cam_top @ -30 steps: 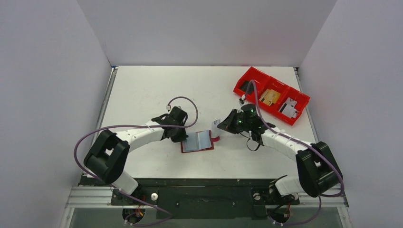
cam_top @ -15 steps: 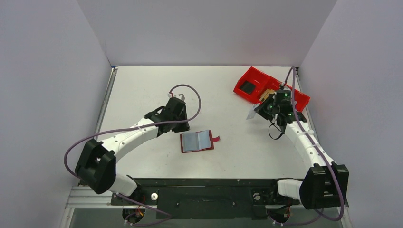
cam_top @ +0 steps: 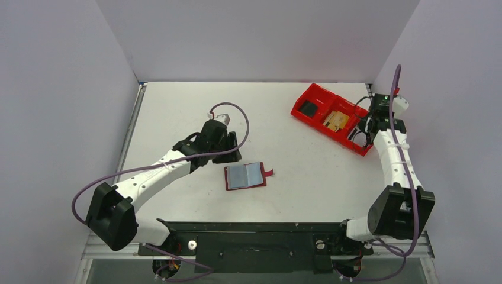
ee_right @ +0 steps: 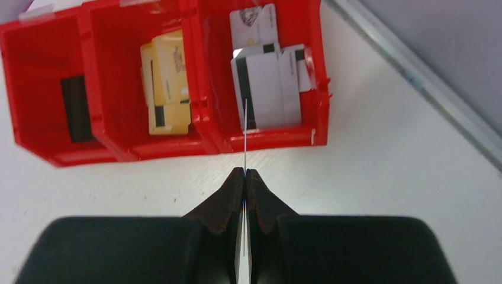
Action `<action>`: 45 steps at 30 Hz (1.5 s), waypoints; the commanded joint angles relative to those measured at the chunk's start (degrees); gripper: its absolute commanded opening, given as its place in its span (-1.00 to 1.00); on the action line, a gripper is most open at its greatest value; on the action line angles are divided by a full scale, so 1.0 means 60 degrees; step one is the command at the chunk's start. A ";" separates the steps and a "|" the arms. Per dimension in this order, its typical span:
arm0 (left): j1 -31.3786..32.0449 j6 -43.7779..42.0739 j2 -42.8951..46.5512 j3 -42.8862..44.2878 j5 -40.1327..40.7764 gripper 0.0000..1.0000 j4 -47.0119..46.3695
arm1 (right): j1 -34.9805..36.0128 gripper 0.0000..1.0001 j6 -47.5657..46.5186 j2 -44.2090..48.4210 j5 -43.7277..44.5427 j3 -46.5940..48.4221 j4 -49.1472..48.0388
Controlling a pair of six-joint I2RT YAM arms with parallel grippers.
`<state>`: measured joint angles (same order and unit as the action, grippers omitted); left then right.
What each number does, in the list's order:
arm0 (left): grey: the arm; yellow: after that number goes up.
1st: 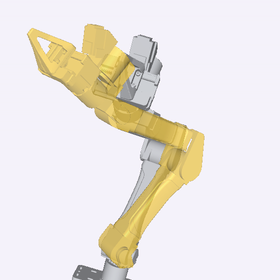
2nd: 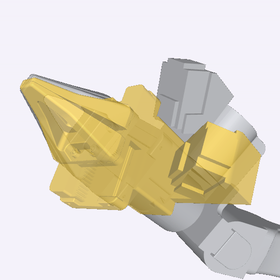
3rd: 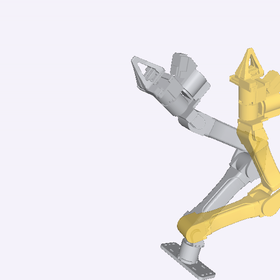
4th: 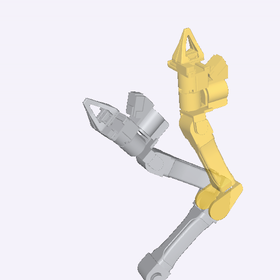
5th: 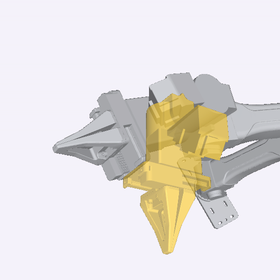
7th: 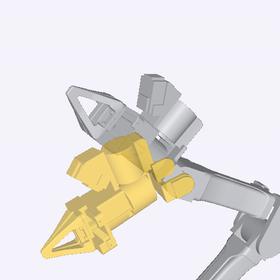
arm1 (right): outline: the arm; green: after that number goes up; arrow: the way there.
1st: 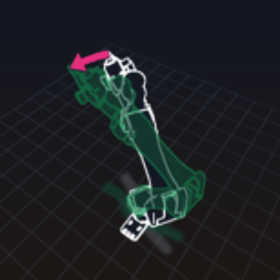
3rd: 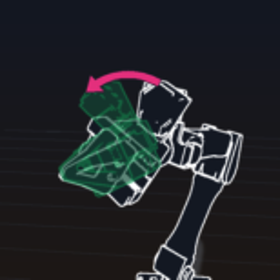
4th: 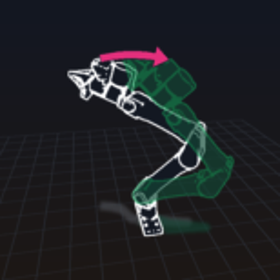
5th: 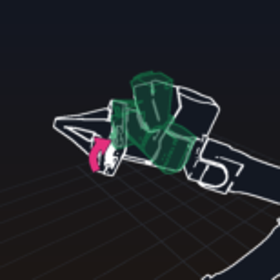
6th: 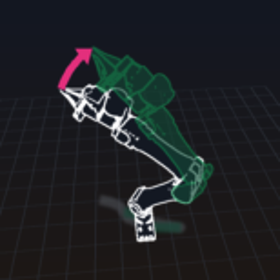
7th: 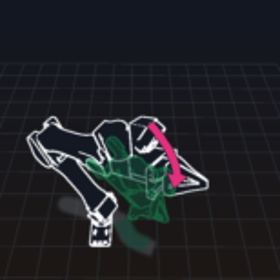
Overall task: Take the credit cards out of the card holder
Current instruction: Place the credit card in the storage box.
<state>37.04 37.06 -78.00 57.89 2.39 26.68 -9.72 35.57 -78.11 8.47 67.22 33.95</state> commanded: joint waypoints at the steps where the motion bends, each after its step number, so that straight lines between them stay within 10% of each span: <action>1: 0.0009 -0.0290 0.0301 0.0110 -0.0347 0.01 -0.0348 | -0.0030 -1.00 -0.0484 -0.1216 0.1715 0.1610 0.0667; 27: -0.0137 -0.0201 0.1090 -0.0328 -0.0283 0.14 -0.0446 | 0.0004 -1.00 -0.1269 -0.6927 0.3813 0.5677 0.1958; 36: -0.0143 -0.0099 0.1154 -0.0357 -0.0237 0.14 -0.0318 | 0.0182 -0.08 -0.1223 -0.6242 0.3495 0.5817 0.1971; 45: -0.0156 -0.0167 0.1137 -0.0301 0.0023 0.14 0.0078 | 0.0784 0.26 -0.0758 -0.4276 0.3022 0.4967 0.1957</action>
<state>36.53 36.38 -72.86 55.61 1.15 26.63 -7.46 29.15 -113.62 27.18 98.89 46.26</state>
